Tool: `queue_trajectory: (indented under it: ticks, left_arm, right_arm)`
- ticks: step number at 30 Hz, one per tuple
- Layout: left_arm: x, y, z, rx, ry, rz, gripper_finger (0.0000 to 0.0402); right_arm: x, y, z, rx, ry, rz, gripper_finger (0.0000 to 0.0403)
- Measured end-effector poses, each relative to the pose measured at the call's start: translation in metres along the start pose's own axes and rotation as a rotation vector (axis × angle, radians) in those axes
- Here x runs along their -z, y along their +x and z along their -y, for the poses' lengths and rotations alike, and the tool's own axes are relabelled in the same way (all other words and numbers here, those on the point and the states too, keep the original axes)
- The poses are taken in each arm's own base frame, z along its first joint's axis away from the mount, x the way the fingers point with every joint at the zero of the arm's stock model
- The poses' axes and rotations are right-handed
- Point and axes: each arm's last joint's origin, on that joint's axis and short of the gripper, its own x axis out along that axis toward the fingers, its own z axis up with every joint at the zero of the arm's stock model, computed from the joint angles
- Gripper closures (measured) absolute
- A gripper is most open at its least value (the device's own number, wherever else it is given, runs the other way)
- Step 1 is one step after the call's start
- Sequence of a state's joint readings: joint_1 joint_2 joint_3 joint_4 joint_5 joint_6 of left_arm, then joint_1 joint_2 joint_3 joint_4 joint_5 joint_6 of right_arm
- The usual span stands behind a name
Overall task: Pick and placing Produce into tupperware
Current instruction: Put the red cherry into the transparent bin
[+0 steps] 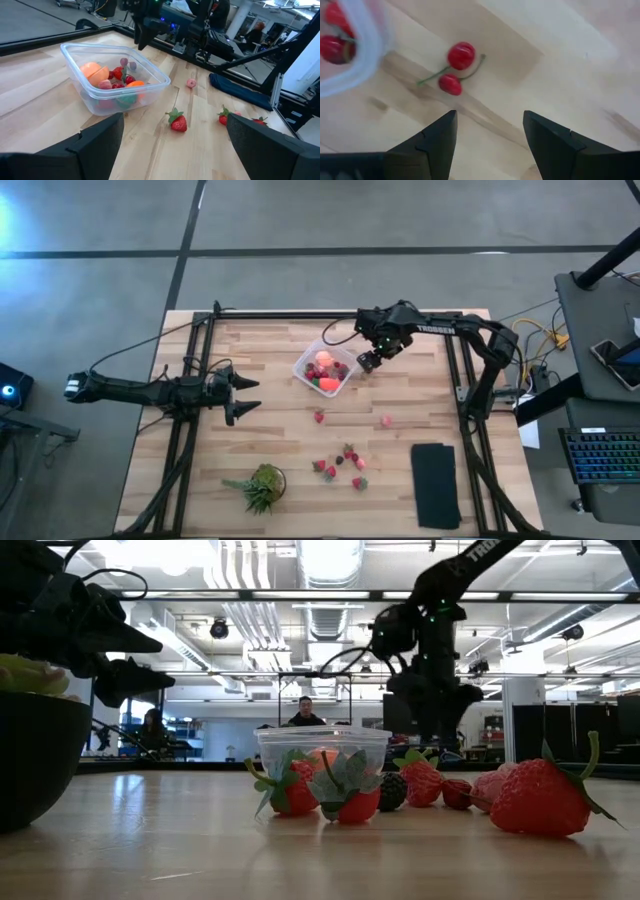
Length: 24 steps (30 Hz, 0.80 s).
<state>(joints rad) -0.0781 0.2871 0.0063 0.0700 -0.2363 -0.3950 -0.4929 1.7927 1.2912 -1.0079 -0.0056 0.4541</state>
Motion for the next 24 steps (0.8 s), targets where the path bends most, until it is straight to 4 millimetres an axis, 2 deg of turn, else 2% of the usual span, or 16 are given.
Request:
queue_trajectory:
  ticks: [6, 10, 18, 24]
  left_arm:
    - [0.0, 0.0, 0.0, 0.0, 0.0, 0.0, 0.0063]
    - [0.0, 0.0, 0.0, 0.0, 0.0, 0.0, 0.0063]
    - [0.0, 0.0, 0.0, 0.0, 0.0, -0.001, 0.0063]
    - [0.0, 0.0, 0.0, 0.0, 0.0, 0.0, 0.0063]
  right_arm:
    - [-0.004, 0.015, 0.011, -0.108, 0.045, -0.001, 0.0184]
    - [-0.006, 0.017, 0.012, -0.122, 0.061, 0.02, 0.0184]
    - [-0.014, 0.005, 0.009, -0.133, 0.058, 0.062, 0.0184]
    - [-0.02, -0.005, 0.007, -0.152, 0.175, 0.09, 0.0184]
